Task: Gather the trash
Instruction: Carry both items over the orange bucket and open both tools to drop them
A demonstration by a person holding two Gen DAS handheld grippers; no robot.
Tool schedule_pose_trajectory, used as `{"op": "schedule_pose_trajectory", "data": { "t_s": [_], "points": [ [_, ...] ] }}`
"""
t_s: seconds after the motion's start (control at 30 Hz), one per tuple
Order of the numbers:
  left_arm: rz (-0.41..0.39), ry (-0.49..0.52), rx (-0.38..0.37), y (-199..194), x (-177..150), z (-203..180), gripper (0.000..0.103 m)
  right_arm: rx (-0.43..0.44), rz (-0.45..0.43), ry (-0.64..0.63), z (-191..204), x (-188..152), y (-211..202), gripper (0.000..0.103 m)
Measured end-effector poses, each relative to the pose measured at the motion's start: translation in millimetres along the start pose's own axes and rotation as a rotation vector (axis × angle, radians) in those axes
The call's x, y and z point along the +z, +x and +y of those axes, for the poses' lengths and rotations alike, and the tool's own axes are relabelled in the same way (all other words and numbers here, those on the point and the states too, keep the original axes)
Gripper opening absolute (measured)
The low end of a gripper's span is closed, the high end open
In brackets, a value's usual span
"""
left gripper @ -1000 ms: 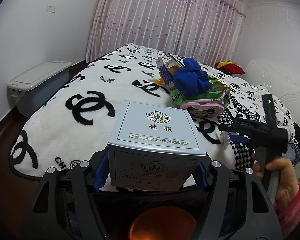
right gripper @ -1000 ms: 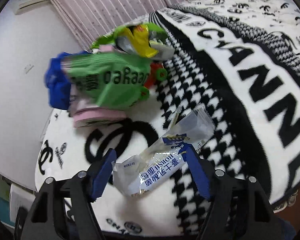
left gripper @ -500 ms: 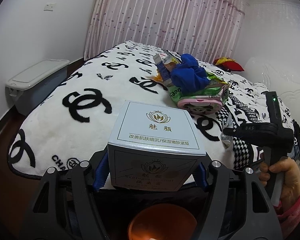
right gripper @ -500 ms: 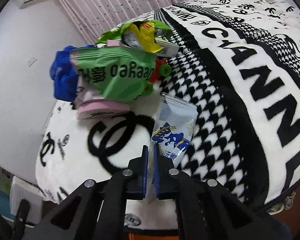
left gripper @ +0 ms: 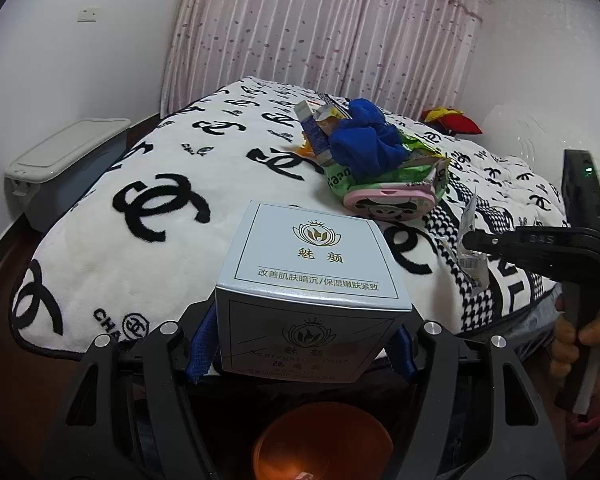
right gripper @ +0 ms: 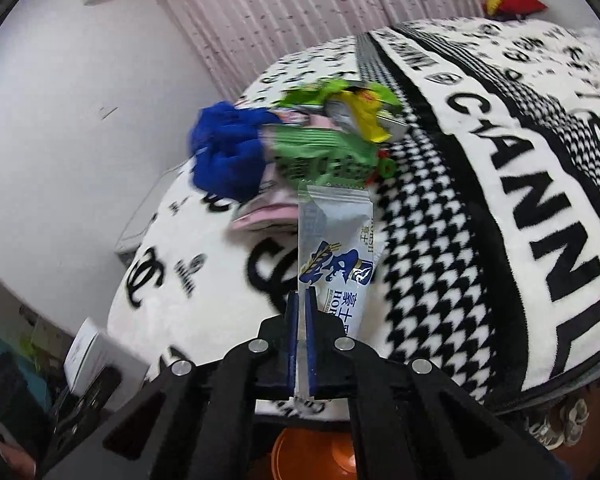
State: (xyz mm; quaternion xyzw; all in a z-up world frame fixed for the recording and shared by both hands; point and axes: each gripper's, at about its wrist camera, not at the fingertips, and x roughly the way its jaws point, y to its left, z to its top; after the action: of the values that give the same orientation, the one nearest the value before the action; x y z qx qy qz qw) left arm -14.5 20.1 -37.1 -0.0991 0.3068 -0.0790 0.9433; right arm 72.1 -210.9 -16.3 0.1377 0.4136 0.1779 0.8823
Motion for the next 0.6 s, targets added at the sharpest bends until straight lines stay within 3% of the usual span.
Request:
{"op": "schedule_pose_trajectory", "data": {
  "t_s": [0.17,0.37,0.6],
  "points": [
    [0.062,0.092,-0.057,-5,-14,-7,0.066,0.053,0.027,-0.096,24,-32,-19,0.003],
    [0.282,0.184,-0.206,2,-55,-11,0.066,0.079,0.136,-0.162,34,-91,-20,0.003],
    [0.491,0.243,-0.233,25,-112,-18,0.066,0.074,0.278,-0.154,23,-148,4,0.003]
  ]
}}
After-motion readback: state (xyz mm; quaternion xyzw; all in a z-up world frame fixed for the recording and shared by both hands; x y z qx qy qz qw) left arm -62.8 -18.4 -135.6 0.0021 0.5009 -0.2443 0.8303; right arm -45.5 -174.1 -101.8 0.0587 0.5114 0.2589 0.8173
